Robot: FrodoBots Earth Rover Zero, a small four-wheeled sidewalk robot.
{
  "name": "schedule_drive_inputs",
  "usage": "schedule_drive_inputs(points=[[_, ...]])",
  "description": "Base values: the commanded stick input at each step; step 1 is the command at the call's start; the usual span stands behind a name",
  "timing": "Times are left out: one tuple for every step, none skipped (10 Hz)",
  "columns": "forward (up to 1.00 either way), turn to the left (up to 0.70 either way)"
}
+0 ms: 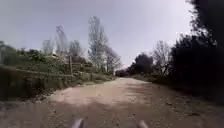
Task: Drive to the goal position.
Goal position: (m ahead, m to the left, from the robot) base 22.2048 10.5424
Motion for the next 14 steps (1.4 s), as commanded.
schedule_drive_inputs(points=[[0.7, 0.0], [0.7, 0.0], [0.7, 0.0], [0.7, 0.0], [0.7, 0.0], [0.7, 0.0], [0.7, 0.01], [0.7, 0.23], [0.7, 0.29], [0.7, 0.26], [0.7, 0.0], [0.7, 0.0], [0.7, 0.0], [0.7, 0.0]])
